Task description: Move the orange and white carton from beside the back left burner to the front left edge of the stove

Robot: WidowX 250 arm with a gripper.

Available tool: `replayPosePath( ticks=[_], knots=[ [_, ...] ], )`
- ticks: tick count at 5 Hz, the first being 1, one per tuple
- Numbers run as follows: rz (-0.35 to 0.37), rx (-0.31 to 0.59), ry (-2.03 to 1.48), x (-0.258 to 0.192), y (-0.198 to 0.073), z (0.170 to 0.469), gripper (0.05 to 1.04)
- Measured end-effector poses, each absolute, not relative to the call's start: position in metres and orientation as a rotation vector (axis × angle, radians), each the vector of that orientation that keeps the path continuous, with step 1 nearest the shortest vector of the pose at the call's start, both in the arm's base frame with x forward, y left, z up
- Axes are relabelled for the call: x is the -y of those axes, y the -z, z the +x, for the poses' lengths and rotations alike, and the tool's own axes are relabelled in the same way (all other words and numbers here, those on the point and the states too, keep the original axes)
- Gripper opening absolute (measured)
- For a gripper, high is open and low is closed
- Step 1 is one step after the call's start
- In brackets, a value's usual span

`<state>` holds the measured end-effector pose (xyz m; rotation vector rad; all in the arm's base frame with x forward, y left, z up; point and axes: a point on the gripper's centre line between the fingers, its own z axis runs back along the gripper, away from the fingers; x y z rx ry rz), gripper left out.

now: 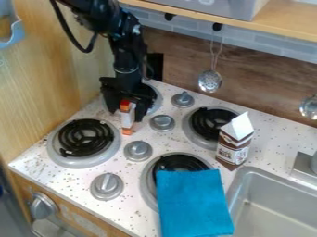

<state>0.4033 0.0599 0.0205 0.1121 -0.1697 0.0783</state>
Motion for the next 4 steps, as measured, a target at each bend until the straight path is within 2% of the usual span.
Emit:
replayPosePath(
  ticks=[1, 2, 3, 4],
  knots=[
    [0.174, 0.089, -0.104, -0.066, -0.016, 0.410, 1.009],
    [0.156, 0.084, -0.101, -0.063, -0.016, 0.413, 1.009],
    [0.149, 0.077, -0.095, -0.063, -0.008, 0.418, 0.960],
    [0.150, 0.081, -0.103, -0.065, -0.008, 0.423, 0.699]
  ],
)
